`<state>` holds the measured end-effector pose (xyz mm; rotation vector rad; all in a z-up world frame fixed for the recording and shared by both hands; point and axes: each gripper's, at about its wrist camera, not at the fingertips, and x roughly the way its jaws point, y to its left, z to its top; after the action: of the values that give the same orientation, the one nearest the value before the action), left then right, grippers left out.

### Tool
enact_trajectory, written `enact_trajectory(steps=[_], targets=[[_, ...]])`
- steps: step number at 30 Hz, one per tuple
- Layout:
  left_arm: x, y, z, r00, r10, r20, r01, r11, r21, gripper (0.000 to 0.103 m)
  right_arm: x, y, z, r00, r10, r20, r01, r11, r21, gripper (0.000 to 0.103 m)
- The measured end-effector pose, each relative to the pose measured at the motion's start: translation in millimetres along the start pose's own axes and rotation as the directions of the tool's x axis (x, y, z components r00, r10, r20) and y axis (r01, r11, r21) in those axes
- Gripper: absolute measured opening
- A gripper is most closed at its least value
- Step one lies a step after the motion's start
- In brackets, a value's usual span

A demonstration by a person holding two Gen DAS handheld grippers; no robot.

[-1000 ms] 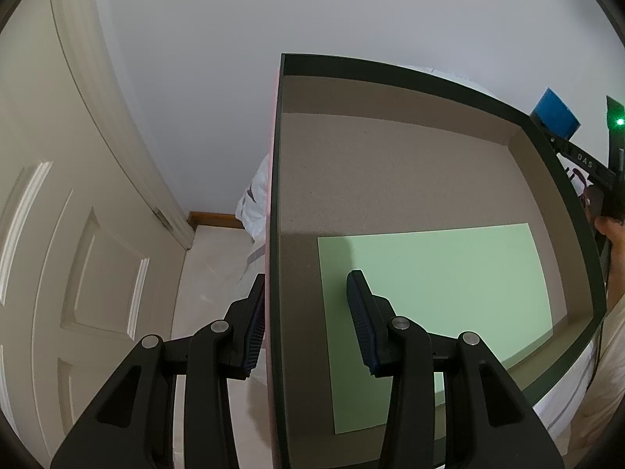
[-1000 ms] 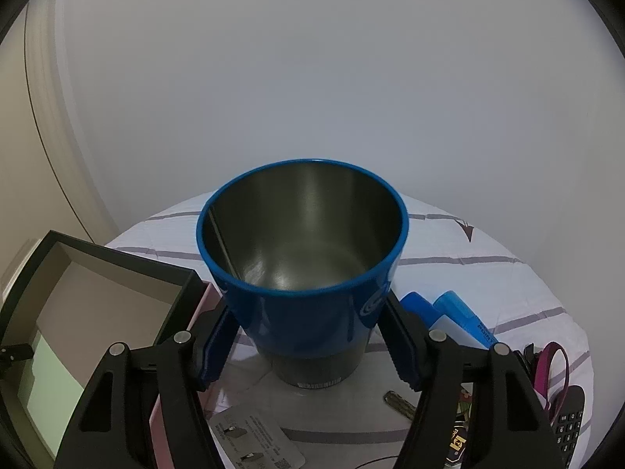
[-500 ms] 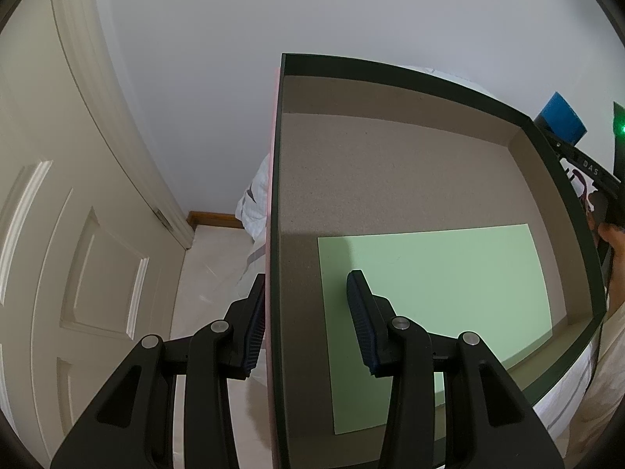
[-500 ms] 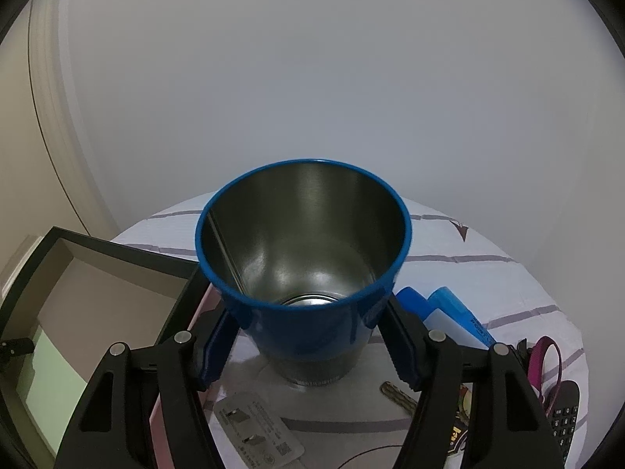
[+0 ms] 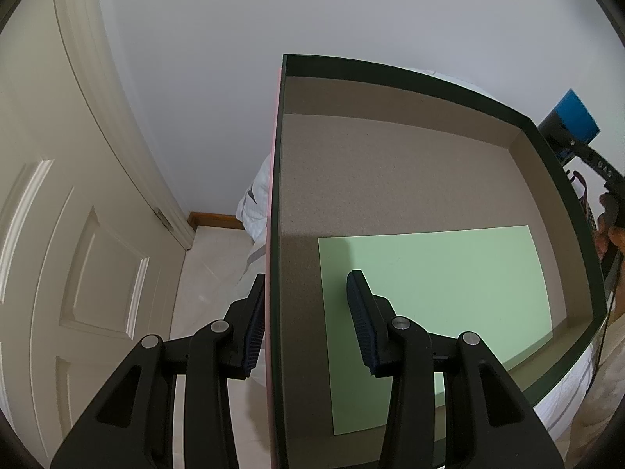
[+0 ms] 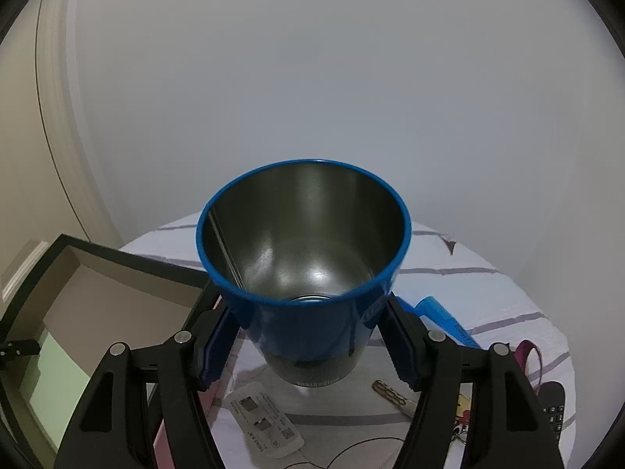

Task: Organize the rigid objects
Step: 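Lift the blue tumbler with the right tool and carry it over the box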

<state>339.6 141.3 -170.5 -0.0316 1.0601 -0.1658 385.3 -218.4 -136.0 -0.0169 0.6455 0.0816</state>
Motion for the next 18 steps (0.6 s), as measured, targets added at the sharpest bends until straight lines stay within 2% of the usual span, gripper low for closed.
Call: enact_trajectory(steps=[14,18], targets=[[1.0,-5.5,0.1,1.0,0.012,-0.002,-0.012,1.0,-0.003,0.041,-35.4,21.6,-3.8,1.0,-0.015,0.019,0.015,0.999,-0.04,0.069],[0.5,-8.7,-0.4,1.0,0.024,0.001,-0.024,1.0,0.001,0.041,-48.9,28.5,-5.5,0.998,-0.028,0.049,0.031,0.998,-0.048,0.069]])
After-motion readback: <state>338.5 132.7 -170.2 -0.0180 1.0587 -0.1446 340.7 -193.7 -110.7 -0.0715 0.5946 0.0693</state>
